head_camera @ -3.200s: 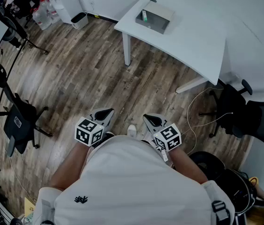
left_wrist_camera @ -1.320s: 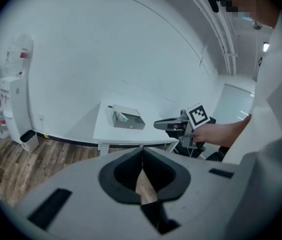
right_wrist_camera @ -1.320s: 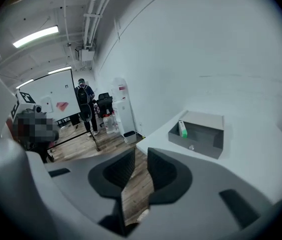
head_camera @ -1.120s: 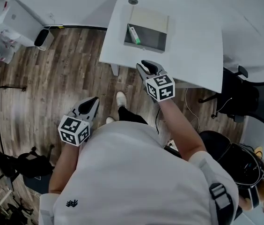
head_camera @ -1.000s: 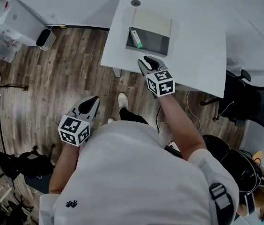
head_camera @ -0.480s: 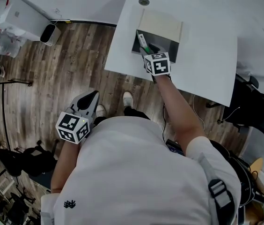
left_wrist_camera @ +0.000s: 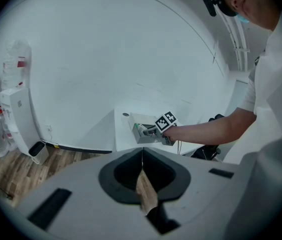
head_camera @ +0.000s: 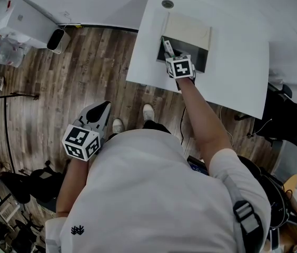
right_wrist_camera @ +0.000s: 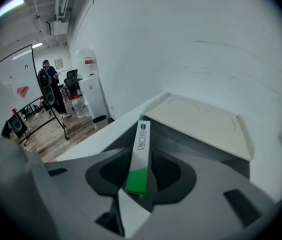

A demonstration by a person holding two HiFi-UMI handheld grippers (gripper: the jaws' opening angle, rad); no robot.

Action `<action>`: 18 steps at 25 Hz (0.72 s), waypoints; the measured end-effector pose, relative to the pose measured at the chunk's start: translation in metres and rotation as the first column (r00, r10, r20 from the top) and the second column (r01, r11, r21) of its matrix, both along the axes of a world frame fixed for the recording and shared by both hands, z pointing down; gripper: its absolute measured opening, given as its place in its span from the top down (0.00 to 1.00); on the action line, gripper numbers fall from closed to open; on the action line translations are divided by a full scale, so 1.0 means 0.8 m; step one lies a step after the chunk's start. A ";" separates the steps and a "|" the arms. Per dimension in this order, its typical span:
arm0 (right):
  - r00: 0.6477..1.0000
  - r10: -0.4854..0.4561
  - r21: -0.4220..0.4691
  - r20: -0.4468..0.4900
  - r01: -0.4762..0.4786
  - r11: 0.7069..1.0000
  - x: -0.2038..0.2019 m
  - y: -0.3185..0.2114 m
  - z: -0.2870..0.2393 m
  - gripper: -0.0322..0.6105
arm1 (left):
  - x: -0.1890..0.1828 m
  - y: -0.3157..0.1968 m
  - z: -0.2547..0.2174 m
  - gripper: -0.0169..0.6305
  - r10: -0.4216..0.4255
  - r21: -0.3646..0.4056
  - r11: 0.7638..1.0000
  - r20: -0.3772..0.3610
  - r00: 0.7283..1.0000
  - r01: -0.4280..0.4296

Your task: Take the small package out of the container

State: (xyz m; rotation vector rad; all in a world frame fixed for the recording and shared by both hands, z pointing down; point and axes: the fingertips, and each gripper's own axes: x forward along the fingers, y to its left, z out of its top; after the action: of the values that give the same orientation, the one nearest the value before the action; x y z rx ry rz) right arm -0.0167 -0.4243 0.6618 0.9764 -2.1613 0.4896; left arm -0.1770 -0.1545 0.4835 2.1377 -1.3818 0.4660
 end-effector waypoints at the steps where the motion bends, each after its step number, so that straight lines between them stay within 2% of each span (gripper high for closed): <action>1: 1.000 0.007 -0.001 -0.010 -0.007 1.000 0.001 -0.001 0.000 0.77 | -0.004 0.002 0.001 0.96 -0.002 0.000 1.000 -0.001 1.000 0.002; 8: 0.999 0.053 -0.006 -0.003 -0.053 0.999 -0.001 -0.001 -0.005 0.80 | -0.029 0.011 -0.003 0.96 -0.012 0.012 1.000 -0.008 1.000 0.012; 18: 0.994 0.106 0.052 0.005 -0.106 0.993 0.011 0.005 -0.046 0.80 | -0.041 0.026 -0.007 0.96 0.007 0.042 0.999 -0.035 0.999 -0.006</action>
State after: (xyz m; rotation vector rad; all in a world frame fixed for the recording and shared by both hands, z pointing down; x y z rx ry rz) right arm -0.0079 -0.4203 0.6250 1.1239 -2.1418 0.4867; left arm -0.2097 -0.1335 0.4775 2.1741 -1.3773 0.4037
